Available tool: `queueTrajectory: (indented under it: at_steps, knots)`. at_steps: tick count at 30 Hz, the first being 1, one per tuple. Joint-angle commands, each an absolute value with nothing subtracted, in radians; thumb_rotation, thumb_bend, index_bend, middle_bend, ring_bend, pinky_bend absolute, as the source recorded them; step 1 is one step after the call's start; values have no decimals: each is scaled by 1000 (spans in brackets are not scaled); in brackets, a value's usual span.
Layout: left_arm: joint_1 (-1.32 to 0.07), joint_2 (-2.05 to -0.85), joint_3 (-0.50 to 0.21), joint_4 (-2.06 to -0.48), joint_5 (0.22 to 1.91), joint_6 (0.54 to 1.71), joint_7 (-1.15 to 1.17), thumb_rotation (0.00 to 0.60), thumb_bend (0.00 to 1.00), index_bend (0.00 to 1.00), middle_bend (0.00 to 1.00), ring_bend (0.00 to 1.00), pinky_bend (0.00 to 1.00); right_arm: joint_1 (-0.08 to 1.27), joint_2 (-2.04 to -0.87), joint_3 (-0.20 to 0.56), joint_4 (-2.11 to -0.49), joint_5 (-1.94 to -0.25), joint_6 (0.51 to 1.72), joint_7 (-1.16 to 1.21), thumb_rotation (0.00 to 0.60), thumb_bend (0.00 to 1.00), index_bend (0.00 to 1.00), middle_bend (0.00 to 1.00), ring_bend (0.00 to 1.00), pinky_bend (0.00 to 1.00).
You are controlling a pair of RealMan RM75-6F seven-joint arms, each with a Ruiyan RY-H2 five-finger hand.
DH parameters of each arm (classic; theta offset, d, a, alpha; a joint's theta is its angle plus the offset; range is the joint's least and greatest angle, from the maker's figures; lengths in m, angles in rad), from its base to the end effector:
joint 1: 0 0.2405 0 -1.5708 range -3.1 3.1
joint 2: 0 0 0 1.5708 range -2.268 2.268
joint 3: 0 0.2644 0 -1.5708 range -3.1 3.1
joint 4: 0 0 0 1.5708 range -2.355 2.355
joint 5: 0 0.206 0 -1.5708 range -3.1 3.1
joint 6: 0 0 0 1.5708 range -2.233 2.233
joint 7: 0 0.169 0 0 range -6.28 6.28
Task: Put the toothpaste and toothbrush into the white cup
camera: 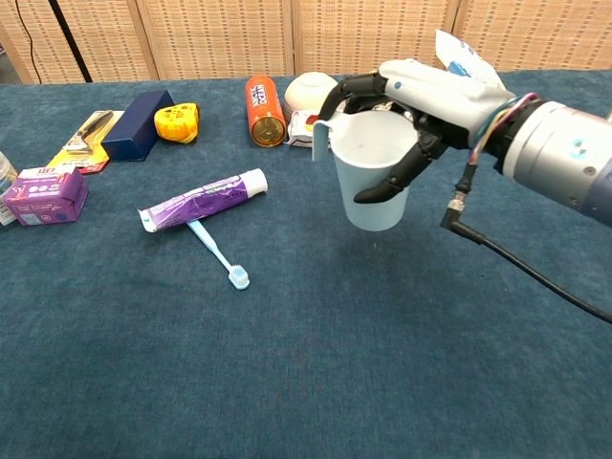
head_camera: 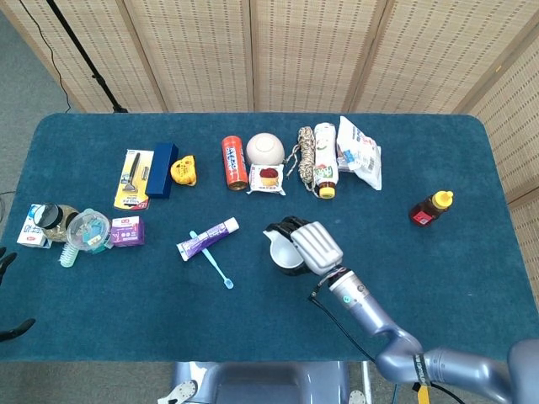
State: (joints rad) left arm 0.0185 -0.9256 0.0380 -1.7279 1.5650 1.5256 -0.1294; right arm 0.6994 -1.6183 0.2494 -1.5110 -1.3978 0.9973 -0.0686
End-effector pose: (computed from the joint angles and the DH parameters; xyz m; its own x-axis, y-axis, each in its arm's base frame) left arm -0.3190 0.1548 0.2063 0.3474 0.0869 0.9337 0.9353 0.0396 -0.3517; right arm -0.0910 -0.3490 -0.0258 0.1911 -0.2591 0.9468 -0.8578 -0.5129 0.0328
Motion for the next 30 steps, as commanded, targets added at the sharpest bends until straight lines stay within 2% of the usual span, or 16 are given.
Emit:
queueTrajectory:
  at_steps: [1,13,26,30]
  knots:
    - [18,-923,38,-1728,1563,1524,-133,600,0,0,0,0,0,740,-1663,277,-1510,-1337,963,-129,600,396,510,375,258,574]
    - [13,-917,35,-1729,1548,1511,-145,600,0,0,0,0,0,779,-1733,275,-1501,-1263,953,-176,600,396,513,379,261,575]
    - [12,-917,38,-1731,1547,1506,-140,600,0,0,0,0,0,780,-1782,244,-1460,-1282,984,-145,600,395,513,379,261,574]
    - [12,-915,37,-1730,1546,1507,-146,600,0,0,0,0,0,777,-1776,240,-1457,-1298,989,-108,600,397,424,358,258,574]
